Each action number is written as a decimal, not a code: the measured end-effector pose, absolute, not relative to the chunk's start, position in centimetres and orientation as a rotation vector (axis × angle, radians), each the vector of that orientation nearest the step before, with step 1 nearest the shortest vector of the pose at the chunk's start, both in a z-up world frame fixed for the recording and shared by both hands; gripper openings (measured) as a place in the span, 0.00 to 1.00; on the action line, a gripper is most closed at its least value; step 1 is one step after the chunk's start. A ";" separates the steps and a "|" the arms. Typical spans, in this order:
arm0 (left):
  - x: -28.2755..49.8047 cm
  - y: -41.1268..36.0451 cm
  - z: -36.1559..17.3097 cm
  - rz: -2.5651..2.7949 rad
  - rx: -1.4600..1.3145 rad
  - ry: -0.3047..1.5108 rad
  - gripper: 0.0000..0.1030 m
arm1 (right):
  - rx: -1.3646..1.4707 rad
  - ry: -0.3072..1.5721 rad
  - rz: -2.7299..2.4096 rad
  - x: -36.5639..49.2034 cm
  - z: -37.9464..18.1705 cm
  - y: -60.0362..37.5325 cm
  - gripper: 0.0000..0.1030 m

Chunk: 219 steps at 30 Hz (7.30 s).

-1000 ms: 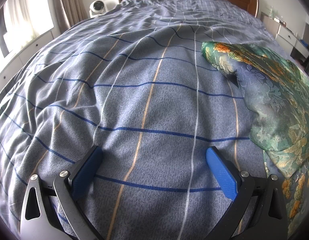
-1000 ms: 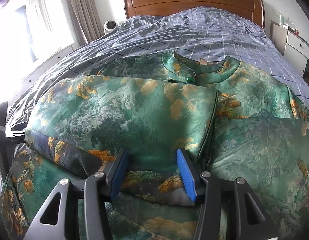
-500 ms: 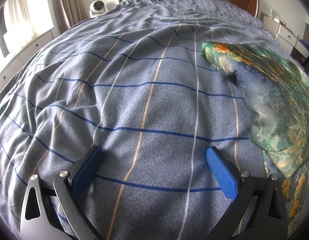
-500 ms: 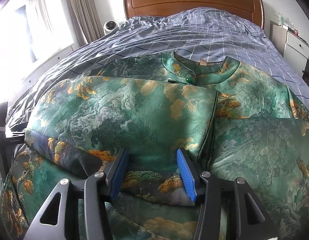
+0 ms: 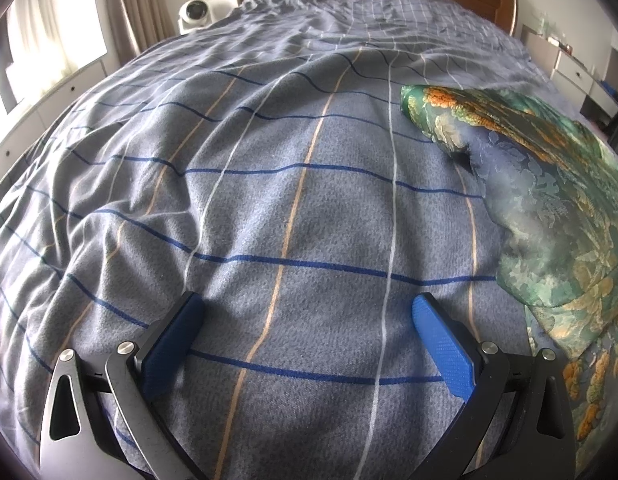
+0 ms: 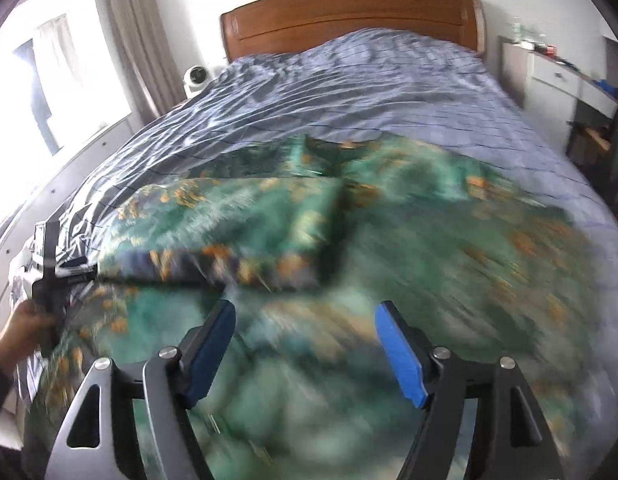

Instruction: Fold large clothes

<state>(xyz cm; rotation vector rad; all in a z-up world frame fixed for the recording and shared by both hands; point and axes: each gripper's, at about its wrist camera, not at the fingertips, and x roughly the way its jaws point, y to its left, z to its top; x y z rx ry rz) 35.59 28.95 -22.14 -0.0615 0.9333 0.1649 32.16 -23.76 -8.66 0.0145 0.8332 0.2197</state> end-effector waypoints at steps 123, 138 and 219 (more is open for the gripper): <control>1.8 21.0 -13.4 -0.342 -0.321 1.301 0.11 | 0.215 1.419 0.381 3.2 -7.0 -40.7 0.13; 15.6 24.7 -3.2 -0.366 -0.528 0.924 0.11 | 0.517 1.035 0.465 15.0 1.3 -43.9 0.12; 38.0 19.5 -4.8 0.035 -0.090 0.686 0.08 | -0.110 0.618 -0.121 39.4 4.0 -35.5 0.11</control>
